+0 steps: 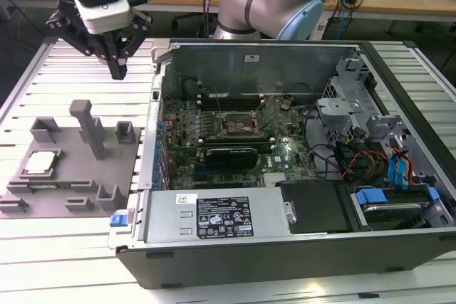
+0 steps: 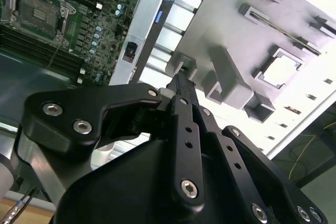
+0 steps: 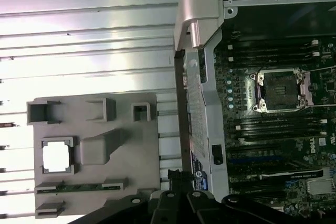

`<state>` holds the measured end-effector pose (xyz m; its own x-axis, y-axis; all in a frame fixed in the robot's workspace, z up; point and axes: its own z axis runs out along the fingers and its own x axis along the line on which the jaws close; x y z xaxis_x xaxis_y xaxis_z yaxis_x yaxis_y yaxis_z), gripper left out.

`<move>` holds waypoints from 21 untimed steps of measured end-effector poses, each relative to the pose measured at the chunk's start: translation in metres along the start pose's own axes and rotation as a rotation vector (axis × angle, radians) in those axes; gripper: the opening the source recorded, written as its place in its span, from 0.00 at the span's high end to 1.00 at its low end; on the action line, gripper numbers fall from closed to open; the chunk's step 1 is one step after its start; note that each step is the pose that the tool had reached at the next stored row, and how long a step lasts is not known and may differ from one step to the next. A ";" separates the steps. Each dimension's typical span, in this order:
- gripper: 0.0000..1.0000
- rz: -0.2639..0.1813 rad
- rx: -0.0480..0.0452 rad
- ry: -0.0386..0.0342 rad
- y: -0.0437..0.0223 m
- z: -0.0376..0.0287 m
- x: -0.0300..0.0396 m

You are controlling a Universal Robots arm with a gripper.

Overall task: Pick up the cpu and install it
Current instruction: 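Reach for the cpu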

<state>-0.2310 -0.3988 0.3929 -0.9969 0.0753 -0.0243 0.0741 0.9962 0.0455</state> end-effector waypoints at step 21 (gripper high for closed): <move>0.89 0.000 0.0000 0.0000 -0.0026 -0.0004 0.0347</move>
<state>-0.2658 -0.3989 0.3924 -0.9969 0.0753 -0.0243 0.0741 0.9962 0.0455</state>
